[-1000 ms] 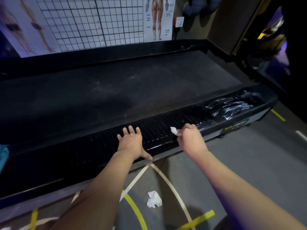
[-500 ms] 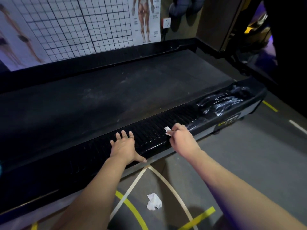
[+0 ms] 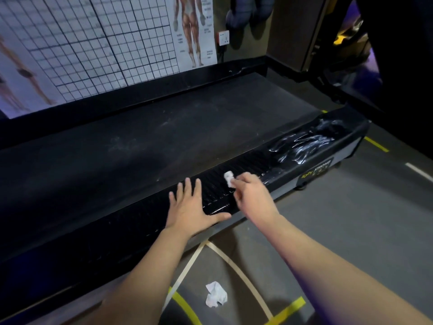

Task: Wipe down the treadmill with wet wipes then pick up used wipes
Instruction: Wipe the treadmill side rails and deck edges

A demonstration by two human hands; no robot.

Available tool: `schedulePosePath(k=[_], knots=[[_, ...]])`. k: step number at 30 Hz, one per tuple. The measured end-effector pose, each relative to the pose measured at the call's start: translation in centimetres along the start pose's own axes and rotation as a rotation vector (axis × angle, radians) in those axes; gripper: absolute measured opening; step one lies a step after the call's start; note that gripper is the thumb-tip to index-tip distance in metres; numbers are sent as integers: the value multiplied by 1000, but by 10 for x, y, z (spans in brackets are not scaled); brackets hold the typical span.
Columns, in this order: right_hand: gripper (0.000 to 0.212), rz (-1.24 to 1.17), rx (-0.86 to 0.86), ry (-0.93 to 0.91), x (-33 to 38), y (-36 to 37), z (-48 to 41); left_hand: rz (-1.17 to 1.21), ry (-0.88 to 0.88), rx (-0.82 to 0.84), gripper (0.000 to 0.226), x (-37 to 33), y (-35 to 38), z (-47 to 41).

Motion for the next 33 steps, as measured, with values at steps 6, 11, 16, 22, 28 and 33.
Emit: schedulePosePath(k=[6,11,16,22,28,33], knots=[[32,196,181,-35,-21,38,-7,-125,-4,-50,138,-7,22,-21],[27,218,-74,203,-85,0,-10,-132,0,-76,143,-6,22,-22],[29,180,-37,435,-124,-25,-6,-145,9,-65,142,-8,20,-21],[41,-25,4,323,-67,-35,-5,-155,15,-84,141,-10,18,-20],[33,-39,36,365,-53,-12,-12,-127,11,-107,141,-11,15,-16],[29,-90,126,446,-64,10,-8,-123,5,-113,140,-12,15,-15]])
Point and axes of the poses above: each hand's wrist, its own z-axis away from the middle knuckle, its own y-axis out of the palm, x = y × z, the point moved 9 cm from there along -z, towards the middle knuckle, and after that the axes turned 8 degrees about z, right-handed, at the moved point
